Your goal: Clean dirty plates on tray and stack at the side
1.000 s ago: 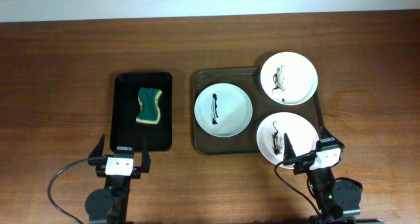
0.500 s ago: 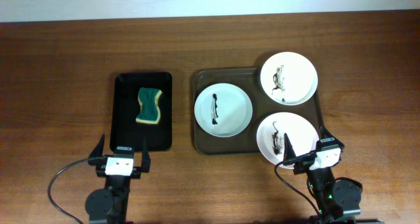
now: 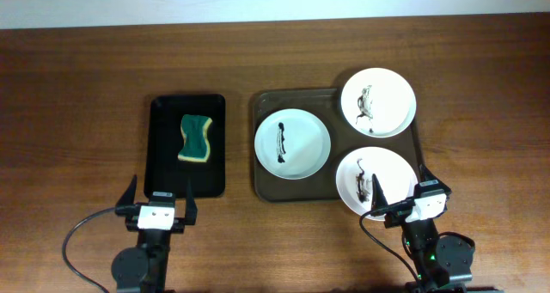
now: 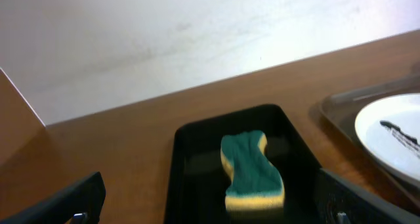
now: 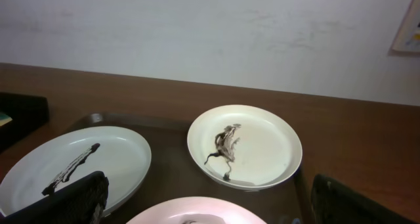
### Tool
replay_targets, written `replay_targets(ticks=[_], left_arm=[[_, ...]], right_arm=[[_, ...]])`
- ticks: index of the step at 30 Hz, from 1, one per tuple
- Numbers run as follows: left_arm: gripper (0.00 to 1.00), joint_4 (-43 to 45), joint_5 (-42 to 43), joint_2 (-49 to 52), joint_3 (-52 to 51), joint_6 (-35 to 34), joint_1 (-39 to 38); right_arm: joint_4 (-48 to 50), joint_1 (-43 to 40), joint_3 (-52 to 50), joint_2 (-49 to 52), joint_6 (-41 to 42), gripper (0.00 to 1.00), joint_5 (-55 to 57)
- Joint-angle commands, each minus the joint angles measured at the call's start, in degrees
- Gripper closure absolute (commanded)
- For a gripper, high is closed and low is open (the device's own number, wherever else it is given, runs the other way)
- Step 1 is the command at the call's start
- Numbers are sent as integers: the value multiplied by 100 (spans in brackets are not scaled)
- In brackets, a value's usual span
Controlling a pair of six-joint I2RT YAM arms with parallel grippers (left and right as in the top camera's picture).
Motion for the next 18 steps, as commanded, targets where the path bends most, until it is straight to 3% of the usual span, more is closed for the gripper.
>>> replay_targets(ticks=[1,9,18], left_arm=[[1,306,168,-42,-28,48,9],[0,321,168,-42,17,-256,9],[0,299,212,616,734,-474,9]], right_arm=[[55,37,-42,-39,-33,1,24],[195,37,343,-37,-33,1,-4],[-798,37,1447,87,-57,1,-151]])
